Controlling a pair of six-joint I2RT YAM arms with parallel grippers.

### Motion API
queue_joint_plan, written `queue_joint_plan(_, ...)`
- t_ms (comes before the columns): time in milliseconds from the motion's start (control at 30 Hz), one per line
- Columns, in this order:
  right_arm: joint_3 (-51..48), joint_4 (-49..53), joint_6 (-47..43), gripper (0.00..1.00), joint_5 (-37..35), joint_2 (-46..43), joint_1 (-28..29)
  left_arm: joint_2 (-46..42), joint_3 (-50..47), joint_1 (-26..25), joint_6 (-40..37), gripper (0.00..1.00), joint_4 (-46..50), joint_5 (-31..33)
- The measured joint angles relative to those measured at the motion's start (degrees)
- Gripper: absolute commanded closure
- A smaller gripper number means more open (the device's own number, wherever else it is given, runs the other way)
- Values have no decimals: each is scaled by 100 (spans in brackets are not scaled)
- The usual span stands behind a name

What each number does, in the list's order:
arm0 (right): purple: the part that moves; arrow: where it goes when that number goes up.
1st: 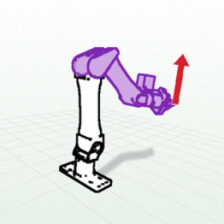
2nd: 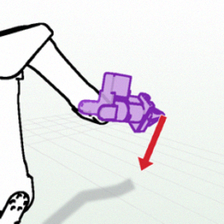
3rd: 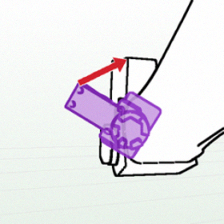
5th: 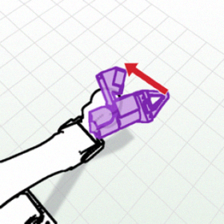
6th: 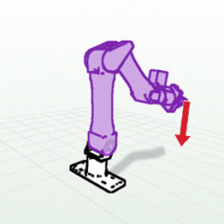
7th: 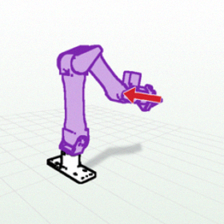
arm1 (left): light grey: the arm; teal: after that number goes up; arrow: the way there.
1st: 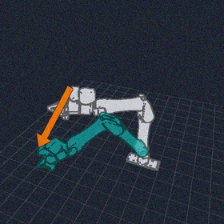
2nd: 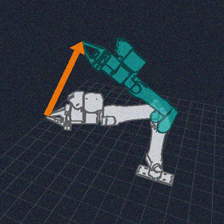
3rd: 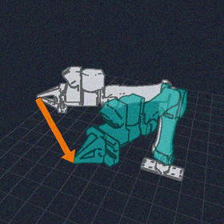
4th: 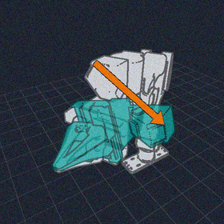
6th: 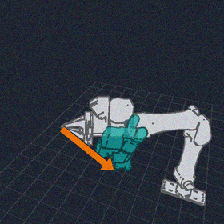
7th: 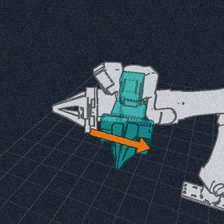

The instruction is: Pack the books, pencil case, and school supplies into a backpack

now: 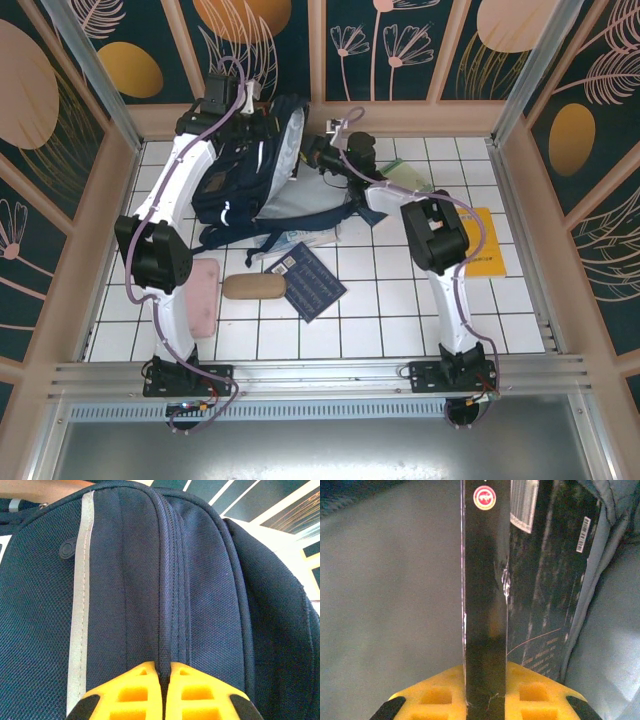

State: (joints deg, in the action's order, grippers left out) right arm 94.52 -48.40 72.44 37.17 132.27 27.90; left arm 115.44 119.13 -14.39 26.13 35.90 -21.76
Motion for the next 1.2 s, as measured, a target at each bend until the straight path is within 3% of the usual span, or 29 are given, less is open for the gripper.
queue_joint_plan(233, 748, 219, 120, 100, -17, 1082, 188, 0, 0, 20, 160, 100, -13, -179)
queue_joint_plan(533, 2247, 1255, -37, 100, -468, 2120, 566, 0, -2, 20, 396, 100, -98, -330)
queue_joint_plan(567, 2371, 1366, -61, 96, -531, 2179, 608, 0, -11, 20, 402, 100, -107, -330)
queue_joint_plan(633, 2590, 1558, -149, 73, -671, 2299, 684, 0, -42, 22, 417, 100, -149, -319)
queue_joint_plan(833, 2959, 2253, -514, 48, -739, 2476, 769, 0, -138, 20, 415, 100, -245, -238)
queue_joint_plan(933, 2863, 2271, -664, 10, -732, 2345, 767, 0, -201, 15, 393, 100, -264, -177)
queue_joint_plan(1200, 1838, 3080, -1270, 7, -826, 1303, 592, 0, -210, -13, 238, 100, -275, 17)
